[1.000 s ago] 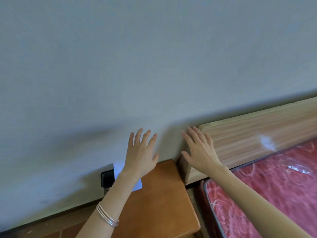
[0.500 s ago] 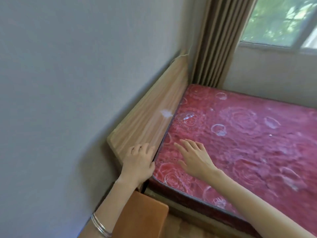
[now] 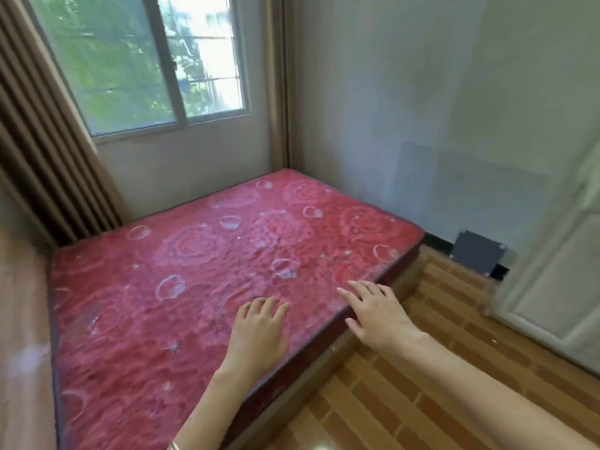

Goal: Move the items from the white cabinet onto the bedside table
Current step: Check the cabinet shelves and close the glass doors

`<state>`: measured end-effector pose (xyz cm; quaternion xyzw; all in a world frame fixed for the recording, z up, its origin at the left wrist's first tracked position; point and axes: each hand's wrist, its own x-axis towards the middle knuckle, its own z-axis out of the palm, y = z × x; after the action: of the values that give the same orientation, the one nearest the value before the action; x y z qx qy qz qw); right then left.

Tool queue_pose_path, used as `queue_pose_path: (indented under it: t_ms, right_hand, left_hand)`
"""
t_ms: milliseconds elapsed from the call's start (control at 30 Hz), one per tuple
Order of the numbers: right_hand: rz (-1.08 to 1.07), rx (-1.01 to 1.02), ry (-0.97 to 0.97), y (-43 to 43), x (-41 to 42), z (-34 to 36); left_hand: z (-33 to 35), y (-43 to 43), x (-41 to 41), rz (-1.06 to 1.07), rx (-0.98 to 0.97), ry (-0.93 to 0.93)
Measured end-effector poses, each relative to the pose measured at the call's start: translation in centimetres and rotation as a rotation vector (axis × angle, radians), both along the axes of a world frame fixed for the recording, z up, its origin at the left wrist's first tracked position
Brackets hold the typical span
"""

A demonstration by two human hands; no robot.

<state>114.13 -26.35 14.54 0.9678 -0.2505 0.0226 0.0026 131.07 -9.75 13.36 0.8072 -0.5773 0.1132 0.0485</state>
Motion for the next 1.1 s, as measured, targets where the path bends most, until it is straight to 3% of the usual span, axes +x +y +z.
queue_pose_path:
  t_ms: [333, 600, 833, 1100]
  right_hand:
    - [-0.575, 0.011, -0.015, -9.9, -29.1, 3.6]
    - [-0.838, -0.007, 0.02, -14.0, -47.4, 5.1]
    - [-0.876, -0.082, 0.009, -18.4, -53.4, 7.6]
    - [-0.864, -0.142, -0.033, -27.7, -51.4, 9.4]
  left_hand:
    - [3.1, -20.8, -23.8, -0.547, -0.034, 0.078]
    - [4.0, -30.9, -41.6, -0.807, -0.059, 0.094]
    - [6.4, -37.1, -46.9, -0.822, -0.116, 0.077]
    - [8.9, -47.1, -44.7, -0.842, -0.18, -0.038]
